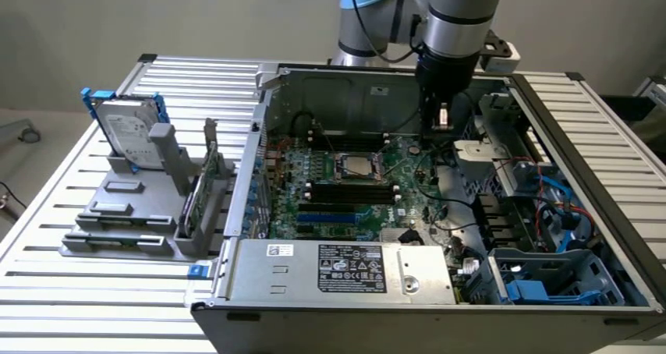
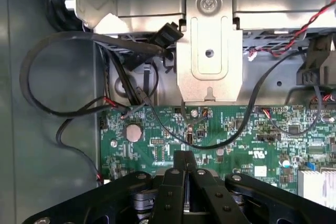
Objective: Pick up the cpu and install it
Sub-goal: 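Close the cpu cover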
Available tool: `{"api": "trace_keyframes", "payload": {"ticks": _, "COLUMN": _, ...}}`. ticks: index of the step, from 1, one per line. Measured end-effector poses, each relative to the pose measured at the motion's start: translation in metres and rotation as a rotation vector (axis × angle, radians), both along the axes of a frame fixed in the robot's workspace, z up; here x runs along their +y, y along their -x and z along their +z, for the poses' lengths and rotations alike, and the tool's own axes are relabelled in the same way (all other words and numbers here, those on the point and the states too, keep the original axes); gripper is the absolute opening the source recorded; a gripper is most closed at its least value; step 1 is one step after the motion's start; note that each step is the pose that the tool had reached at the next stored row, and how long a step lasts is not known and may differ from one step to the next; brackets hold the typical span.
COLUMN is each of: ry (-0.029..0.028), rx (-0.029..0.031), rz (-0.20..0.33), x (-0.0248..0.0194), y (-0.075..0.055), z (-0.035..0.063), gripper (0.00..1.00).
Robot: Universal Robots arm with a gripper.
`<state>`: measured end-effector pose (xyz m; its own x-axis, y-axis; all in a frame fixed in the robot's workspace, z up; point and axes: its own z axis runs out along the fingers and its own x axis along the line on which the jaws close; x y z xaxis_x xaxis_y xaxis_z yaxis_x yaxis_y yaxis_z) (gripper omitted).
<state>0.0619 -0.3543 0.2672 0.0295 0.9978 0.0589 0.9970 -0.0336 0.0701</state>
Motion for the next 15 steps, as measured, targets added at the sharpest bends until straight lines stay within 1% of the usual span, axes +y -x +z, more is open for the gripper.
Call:
{"api": "trace_keyframes", "payload": {"ticks": 10, "ry": -0.0002, "rx": 0.0, "rz": 0.0, "x": 0.0055, "y": 0.0, "z": -0.0181, "gripper": 0.11}}
{"api": "trace_keyframes", "payload": {"ticks": 12, "ry": -0.0014, "rx": 0.0001, "rz": 0.0, "x": 0.0073, "y": 0.0, "z": -0.0215, "gripper": 0.11}}
{"api": "trace_keyframes", "payload": {"ticks": 13, "ry": -0.0039, "rx": 0.0001, "rz": 0.0, "x": 0.0079, "y": 0.0, "z": -0.0225, "gripper": 0.11}}
{"api": "trace_keyframes", "payload": {"ticks": 14, "ry": -0.0081, "rx": 0.0, "rz": 0.0, "x": 0.008, "y": 0.0, "z": -0.023, "gripper": 0.11}}
{"api": "trace_keyframes", "payload": {"ticks": 15, "ry": -0.0152, "rx": 0.0003, "rz": 0.0, "x": 0.0082, "y": 0.0, "z": -0.0232, "gripper": 0.11}}
